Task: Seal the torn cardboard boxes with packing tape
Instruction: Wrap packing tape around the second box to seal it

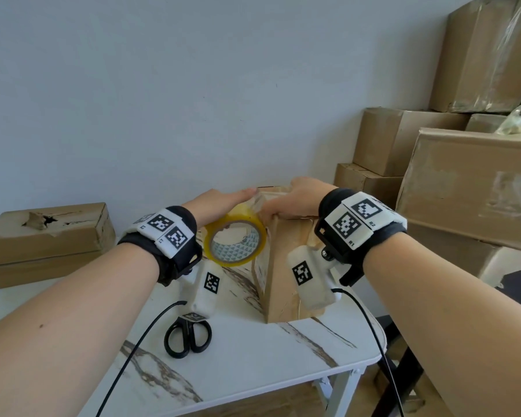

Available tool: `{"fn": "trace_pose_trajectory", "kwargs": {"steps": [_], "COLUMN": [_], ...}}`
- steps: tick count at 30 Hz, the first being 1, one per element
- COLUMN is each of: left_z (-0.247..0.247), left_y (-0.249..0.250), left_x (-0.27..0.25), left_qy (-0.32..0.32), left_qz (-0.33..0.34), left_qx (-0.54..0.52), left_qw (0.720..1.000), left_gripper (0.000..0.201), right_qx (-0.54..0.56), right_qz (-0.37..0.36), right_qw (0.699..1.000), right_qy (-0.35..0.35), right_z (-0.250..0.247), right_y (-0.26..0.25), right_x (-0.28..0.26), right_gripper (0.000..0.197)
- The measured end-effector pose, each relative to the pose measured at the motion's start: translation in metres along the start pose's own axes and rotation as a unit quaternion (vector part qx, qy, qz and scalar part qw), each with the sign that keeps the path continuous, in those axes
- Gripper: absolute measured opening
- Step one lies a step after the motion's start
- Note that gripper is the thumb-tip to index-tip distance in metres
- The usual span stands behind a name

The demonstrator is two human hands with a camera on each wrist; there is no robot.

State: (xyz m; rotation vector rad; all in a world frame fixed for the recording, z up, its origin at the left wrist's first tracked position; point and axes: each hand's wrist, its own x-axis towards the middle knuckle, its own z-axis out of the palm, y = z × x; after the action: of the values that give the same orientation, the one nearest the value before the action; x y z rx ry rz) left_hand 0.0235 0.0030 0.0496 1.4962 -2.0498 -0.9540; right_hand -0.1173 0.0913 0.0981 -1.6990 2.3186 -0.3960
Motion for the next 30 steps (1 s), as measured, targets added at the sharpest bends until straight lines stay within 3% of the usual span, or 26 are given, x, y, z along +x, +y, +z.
{"fn": "trace_pose_trajectory", "kwargs": {"steps": [2, 5, 7, 10, 12, 17, 25, 28, 30], "left_z": [-0.006, -0.017, -0.027, -0.043, -0.045, -0.036, -0.041, -0.056, -0.062], "left_y": [-0.008, -0.018, -0.014, -0.003, 0.0, -0.005, 0.01, 0.006, -0.006], "left_x": [-0.005, -0.01, -0.012, -0.014, -0.014, -0.012, -0.01, -0.013, -0.016], "left_qy": [-0.03, -0.046, -0.005, 0.035, 0.023, 0.029, 0.062, 0.104, 0.11], "left_qz": [0.005, 0.034, 0.056, 0.079, 0.082, 0.087, 0.093, 0.106, 0.099], "left_qx": [-0.081, -0.163, -0.231, -0.283, -0.256, -0.256, -0.217, -0.11, -0.01], "left_qw": [0.996, 0.985, 0.971, 0.955, 0.963, 0.962, 0.97, 0.983, 0.989], "left_gripper": [0.045, 0.029, 0.02, 0.016, 0.026, 0.032, 0.048, 0.039, 0.048], "right_qx": [0.042, 0.125, 0.209, 0.306, 0.307, 0.251, 0.33, 0.344, 0.35], "right_qz": [0.006, 0.017, 0.027, 0.055, 0.066, 0.074, 0.086, 0.098, 0.109], "right_qw": [0.999, 0.99, 0.975, 0.947, 0.946, 0.965, 0.937, 0.93, 0.927], "right_qy": [0.023, 0.059, 0.074, 0.08, 0.074, 0.013, 0.077, 0.078, 0.079], "right_z": [-0.002, -0.005, -0.005, 0.001, 0.006, 0.006, 0.011, 0.012, 0.012], "right_y": [0.005, 0.01, 0.012, 0.013, 0.01, 0.006, 0.017, 0.019, 0.023], "right_x": [0.001, 0.001, 0.0, 0.001, 0.001, 0.001, 0.001, 0.002, 0.003], "right_gripper": [0.069, 0.085, 0.077, 0.032, 0.011, 0.023, 0.025, 0.025, 0.027]}}
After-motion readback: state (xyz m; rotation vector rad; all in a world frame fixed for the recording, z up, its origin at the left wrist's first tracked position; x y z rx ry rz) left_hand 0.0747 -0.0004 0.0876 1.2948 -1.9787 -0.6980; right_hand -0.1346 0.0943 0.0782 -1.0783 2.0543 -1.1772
